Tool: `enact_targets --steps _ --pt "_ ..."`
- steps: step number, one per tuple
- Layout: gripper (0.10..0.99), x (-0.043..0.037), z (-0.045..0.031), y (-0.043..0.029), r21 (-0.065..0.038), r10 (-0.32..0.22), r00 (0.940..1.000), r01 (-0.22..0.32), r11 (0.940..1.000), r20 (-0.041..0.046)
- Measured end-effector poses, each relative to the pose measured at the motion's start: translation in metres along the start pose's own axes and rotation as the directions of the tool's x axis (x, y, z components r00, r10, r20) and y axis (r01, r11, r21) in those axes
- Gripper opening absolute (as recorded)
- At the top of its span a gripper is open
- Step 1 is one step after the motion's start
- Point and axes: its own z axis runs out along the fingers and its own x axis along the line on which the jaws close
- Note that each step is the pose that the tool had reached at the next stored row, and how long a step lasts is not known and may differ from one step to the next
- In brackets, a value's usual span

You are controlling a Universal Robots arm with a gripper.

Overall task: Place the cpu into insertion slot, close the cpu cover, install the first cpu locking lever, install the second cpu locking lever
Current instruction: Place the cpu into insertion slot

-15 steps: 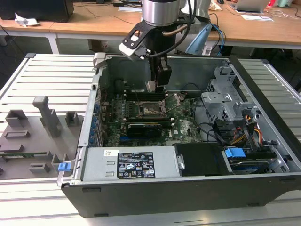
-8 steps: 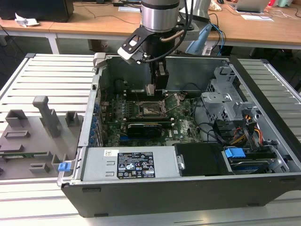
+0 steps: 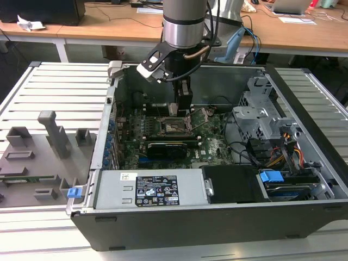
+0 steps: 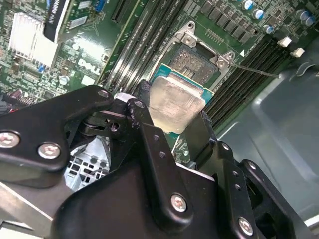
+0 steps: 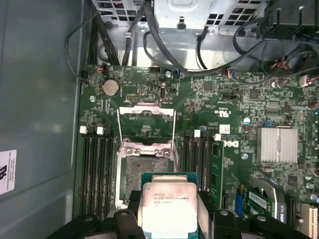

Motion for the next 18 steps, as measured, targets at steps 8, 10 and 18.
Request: enact_targets --steps 8,10,18 --pt "0.529 0.0045 0.0255 -0.0011 0.000 0.001 1.0000 -0.001 1.0000 -0.0001" --pt "0.529 0.0057 0.0299 -0.0012 0.000 0.001 1.0000 -0.001 1.0000 -0.0001" --pt "0.529 0.0110 0.0447 -0.0019 0.000 0.001 1.0000 -0.001 1.0000 -0.0001"
